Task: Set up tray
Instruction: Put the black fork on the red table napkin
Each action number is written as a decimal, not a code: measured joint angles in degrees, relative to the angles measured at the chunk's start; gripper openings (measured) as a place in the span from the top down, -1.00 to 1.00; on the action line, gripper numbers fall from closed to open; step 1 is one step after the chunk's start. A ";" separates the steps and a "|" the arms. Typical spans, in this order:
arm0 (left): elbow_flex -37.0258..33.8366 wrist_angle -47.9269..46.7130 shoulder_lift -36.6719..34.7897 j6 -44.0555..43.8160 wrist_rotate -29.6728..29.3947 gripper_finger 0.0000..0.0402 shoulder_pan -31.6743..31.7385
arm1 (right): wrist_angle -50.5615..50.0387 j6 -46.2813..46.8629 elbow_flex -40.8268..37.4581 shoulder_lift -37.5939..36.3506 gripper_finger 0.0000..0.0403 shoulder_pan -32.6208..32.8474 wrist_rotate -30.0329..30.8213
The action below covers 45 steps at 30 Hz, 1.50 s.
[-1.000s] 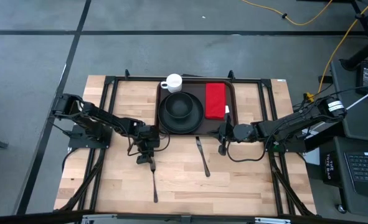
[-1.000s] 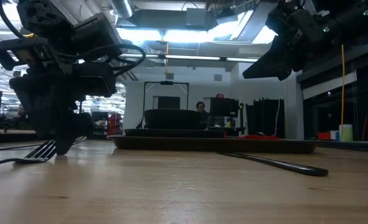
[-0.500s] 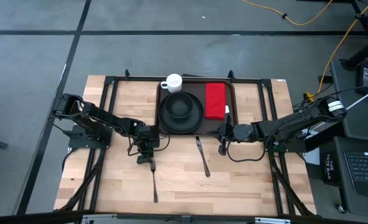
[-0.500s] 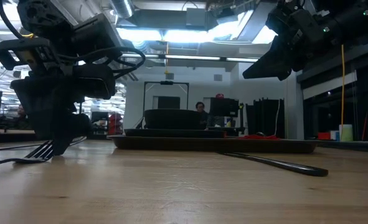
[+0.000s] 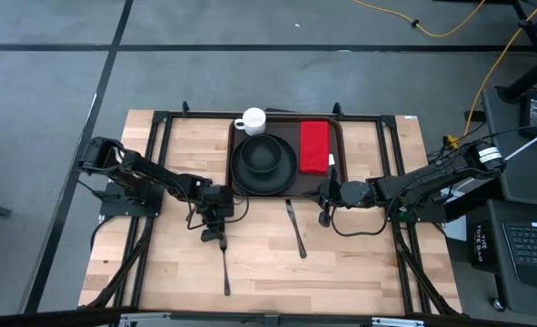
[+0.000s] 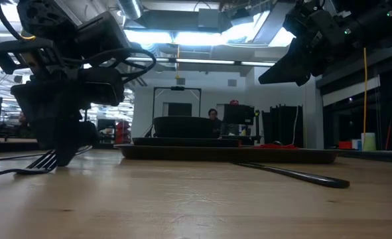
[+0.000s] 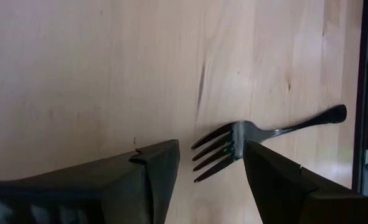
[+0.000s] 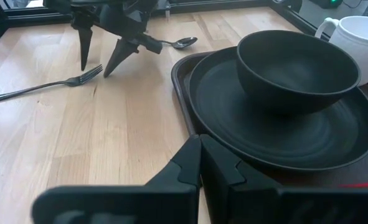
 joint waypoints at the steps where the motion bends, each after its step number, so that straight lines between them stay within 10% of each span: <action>1: 0.01 0.25 0.23 0.00 -0.02 0.13 -0.02 | 0.02 0.01 0.00 0.00 0.93 -0.01 0.00; 21: 0.07 -0.39 0.41 -0.66 0.69 0.16 -0.28 | -0.03 0.17 0.00 0.00 0.93 -0.02 0.02; 45: -0.20 -0.73 0.58 3.34 2.15 0.92 -0.15 | -0.03 0.11 0.00 0.00 0.93 -0.01 0.02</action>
